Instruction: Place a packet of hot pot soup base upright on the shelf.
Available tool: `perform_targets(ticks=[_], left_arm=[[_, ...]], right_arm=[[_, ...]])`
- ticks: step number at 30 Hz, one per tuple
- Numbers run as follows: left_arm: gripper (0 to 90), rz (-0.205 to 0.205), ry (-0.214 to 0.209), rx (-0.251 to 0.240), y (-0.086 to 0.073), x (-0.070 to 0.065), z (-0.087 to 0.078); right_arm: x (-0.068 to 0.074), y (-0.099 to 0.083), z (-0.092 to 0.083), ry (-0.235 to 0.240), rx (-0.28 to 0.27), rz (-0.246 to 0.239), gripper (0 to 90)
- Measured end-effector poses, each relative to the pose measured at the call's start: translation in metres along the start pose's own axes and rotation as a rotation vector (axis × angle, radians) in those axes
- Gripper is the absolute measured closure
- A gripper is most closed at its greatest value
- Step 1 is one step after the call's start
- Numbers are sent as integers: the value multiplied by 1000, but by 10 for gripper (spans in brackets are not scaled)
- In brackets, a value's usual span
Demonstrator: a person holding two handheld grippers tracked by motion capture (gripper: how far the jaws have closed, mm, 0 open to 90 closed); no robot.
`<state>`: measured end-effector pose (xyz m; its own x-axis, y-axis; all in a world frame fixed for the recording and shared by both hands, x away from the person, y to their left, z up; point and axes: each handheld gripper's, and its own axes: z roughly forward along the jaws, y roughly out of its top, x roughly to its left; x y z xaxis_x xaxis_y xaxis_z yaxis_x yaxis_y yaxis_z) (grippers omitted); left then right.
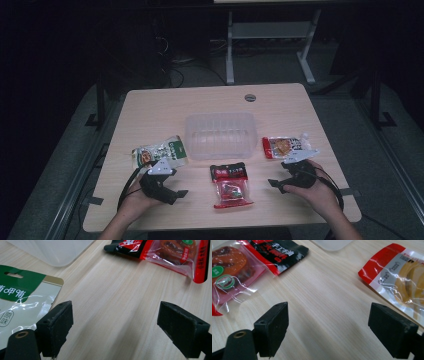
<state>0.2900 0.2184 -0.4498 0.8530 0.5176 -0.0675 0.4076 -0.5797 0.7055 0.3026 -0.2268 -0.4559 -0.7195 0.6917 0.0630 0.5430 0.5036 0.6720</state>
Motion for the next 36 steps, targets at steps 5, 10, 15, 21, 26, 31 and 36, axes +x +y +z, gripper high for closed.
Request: perform_targets(ticks=[5,10,15,21,26,31,36], left_arm=[[132,0,-5,12,0,0,1],[132,-11,-8,15,3,-1,2],[133,-4,-13,31,5,-1,4],[140,-13,-19,29,6,-3,4],[146,-12,-28,29,7,-4,5],[337,-17,-82,5,14,-8,5],[610,-25,-157,-15,30,-17,12]], right_arm=[[1,0,-3,-1,-11,-8,162],[2,-3,-6,-3,-16,8,165],[-2,-6,-12,-8,-32,23,175],[-10,-6,-16,-24,-53,33,188],[-14,-5,-18,-24,-47,39,229],[-14,-4,-18,-5,-39,45,282],[-11,-5,-18,-10,-39,53,259]])
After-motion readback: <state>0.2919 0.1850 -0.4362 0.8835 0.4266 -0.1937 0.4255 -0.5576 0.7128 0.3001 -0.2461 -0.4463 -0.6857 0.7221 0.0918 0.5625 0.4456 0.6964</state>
